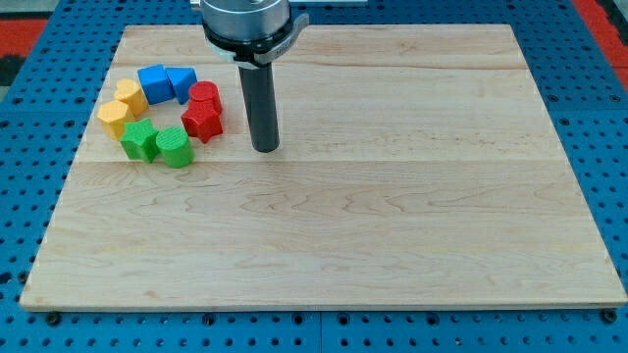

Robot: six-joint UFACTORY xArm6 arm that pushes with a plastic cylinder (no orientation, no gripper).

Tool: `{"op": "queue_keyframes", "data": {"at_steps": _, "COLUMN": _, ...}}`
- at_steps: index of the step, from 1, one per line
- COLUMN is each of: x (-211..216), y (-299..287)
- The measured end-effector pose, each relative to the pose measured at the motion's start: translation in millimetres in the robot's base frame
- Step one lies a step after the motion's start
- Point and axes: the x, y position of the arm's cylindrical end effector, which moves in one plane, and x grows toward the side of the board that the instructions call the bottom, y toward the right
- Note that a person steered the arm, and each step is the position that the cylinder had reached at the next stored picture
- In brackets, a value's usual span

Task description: Separate the blue blocks from the group of blocks

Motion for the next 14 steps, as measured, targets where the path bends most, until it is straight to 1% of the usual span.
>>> {"op": "queue_keyframes", "data": {"at_steps": 1, "x": 0, "y": 1}}
{"op": "queue_keyframes", "data": {"at_steps": 2, "x": 12, "y": -1}}
{"op": "queue_keyframes", "data": {"at_steps": 3, "x": 52, "y": 11}}
{"op": "queue_keyframes", "data": {"at_steps": 4, "x": 93, "y": -39}}
{"op": "queue_keyframes", "data": {"at_steps": 5, "x": 102, "y": -137}}
{"op": "queue_keyframes", "data": {"at_steps": 6, "x": 94, "y": -237}}
{"op": "queue_keyframes", "data": {"at_steps": 8, "x": 80, "y": -244}}
{"op": "queue_keyframes", "data": {"at_steps": 9, "x": 35, "y": -243}}
{"op": "queue_keyframes", "data": {"at_steps": 10, "x": -30, "y": -243}}
{"op": "queue_keyframes", "data": {"at_steps": 11, "x": -78, "y": -241}}
{"op": "queue_keyframes", "data": {"at_steps": 12, "x": -86, "y": -210}}
{"op": "queue_keyframes", "data": {"at_steps": 14, "x": -92, "y": -110}}
